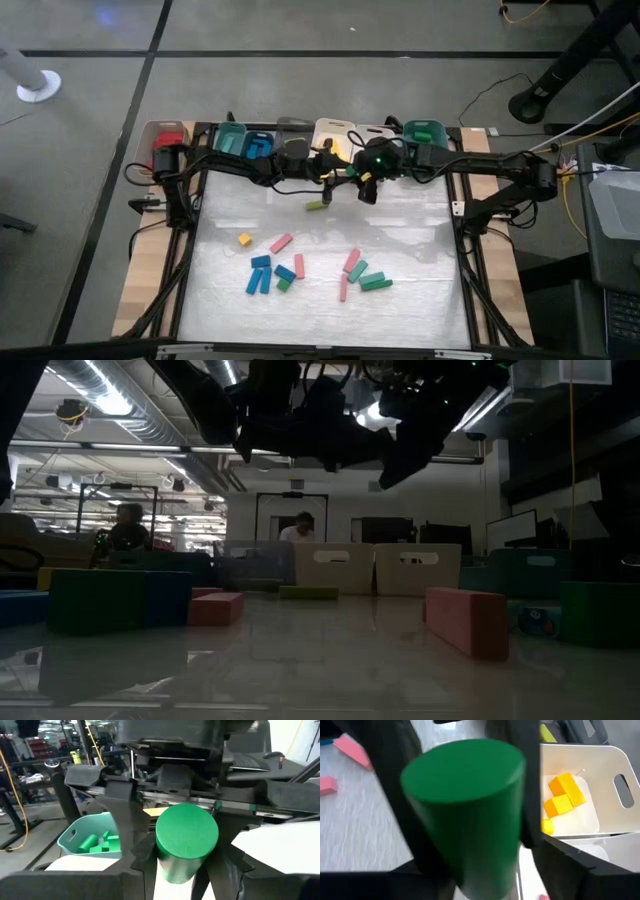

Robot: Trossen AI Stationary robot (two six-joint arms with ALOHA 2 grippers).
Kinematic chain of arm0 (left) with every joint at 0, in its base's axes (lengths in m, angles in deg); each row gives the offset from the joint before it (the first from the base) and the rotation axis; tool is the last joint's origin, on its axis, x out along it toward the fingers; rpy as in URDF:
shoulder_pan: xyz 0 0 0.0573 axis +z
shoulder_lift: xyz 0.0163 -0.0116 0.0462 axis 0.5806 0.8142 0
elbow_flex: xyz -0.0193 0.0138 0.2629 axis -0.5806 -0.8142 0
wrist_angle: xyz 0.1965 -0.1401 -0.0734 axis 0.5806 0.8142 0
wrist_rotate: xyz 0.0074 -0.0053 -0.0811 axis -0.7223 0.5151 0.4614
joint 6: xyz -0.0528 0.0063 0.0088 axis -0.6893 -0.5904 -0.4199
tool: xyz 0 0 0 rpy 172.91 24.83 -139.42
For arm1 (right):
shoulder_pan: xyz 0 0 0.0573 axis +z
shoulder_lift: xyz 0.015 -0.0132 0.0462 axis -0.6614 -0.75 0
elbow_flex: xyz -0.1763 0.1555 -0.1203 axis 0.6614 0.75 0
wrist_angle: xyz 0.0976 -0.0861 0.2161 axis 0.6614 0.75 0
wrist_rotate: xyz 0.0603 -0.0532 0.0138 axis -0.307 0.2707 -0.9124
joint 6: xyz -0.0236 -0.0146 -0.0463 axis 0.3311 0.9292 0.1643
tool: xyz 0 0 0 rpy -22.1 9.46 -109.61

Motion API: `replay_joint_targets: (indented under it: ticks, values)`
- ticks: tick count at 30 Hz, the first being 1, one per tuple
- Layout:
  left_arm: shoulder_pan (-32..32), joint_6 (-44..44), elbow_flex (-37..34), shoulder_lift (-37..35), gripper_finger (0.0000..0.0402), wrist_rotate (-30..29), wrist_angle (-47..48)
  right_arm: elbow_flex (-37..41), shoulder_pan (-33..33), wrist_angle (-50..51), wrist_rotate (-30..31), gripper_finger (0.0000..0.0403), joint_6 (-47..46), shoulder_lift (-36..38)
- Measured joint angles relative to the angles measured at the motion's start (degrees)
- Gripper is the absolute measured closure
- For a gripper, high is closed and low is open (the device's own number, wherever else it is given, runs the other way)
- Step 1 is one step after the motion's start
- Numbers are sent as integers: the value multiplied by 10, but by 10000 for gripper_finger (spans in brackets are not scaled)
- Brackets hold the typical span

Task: Sort blocks
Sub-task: Put the green block into the right green bin

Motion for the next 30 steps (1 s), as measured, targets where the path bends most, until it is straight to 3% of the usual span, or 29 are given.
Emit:
replay_joint_targets:
  ticks: [6, 14, 20, 25, 30]
  values:
    - [3, 6, 0, 0, 281, 0, -2, 0, 1, -2, 0, 277, 31, 0]
    - [2, 13, 0, 0, 248, -3, 1, 0, 0, -3, 0, 278, 43, 0]
    - [1, 18, 0, -1, 224, -37, 1, 0, -1, -3, 12, 277, 43, 0]
    - [2, 16, 0, -9, 201, -63, 16, -3, -1, 8, 68, 274, 47, 0]
    - [17, 29, 0, -51, 193, -64, 96, -24, -7, 46, 152, 275, 94, 0]
